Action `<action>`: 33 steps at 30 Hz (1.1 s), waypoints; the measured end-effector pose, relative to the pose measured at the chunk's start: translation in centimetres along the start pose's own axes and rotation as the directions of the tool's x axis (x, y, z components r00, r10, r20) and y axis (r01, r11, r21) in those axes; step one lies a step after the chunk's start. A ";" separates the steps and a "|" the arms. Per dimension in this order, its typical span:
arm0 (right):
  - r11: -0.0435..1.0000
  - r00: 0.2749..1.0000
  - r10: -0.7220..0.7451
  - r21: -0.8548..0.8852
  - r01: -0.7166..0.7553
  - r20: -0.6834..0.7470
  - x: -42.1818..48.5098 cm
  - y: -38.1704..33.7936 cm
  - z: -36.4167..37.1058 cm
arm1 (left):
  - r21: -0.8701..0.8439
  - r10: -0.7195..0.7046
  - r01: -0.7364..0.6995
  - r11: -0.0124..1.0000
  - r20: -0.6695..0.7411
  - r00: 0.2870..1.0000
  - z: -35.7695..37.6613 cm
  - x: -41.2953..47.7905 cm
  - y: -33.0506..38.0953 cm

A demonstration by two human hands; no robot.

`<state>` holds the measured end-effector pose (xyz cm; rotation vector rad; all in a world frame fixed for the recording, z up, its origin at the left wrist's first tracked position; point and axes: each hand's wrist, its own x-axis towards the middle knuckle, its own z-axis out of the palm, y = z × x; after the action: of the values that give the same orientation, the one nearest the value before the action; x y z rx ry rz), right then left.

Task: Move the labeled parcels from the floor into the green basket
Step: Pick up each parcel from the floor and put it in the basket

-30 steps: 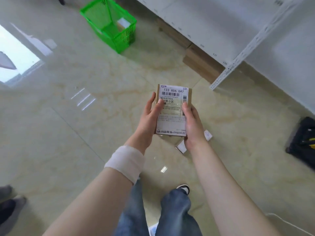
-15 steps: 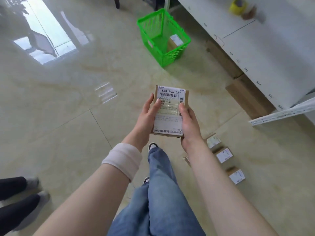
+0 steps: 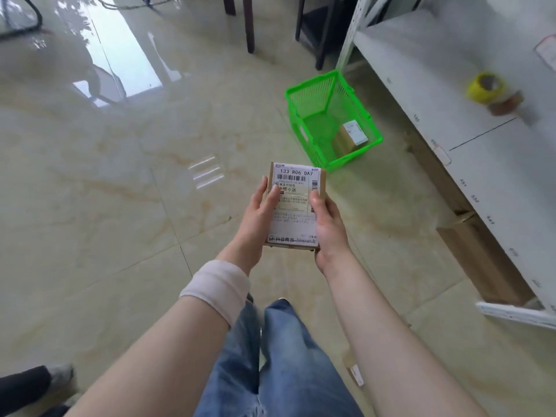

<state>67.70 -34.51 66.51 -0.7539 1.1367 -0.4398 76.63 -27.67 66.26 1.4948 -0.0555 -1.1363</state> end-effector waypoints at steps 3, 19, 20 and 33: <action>1.000 0.999 0.017 0.000 -0.017 -0.027 4.8 -2.5 4.4 | -0.001 0.012 -0.012 1.000 -0.015 1.000 -1.1 5.4 4.3; 0.970 0.937 0.070 0.244 0.017 -0.344 26.4 -14.6 14.8 | 0.252 -0.092 0.030 0.967 0.236 0.967 2.4 32.6 19.4; 0.966 0.930 0.075 0.257 0.022 -0.361 28.1 -15.2 14.4 | 0.269 -0.107 0.036 0.962 0.253 0.962 3.4 34.4 19.8; 0.941 0.884 0.130 0.337 0.032 -0.448 60.0 -17.1 6.2 | 0.459 -0.297 0.156 0.875 0.251 0.921 15.9 66.2 15.1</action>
<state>96.94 -84.07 41.60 -0.3186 1.4772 -0.7791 109.03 -84.18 41.20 1.7236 -0.3818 -1.6316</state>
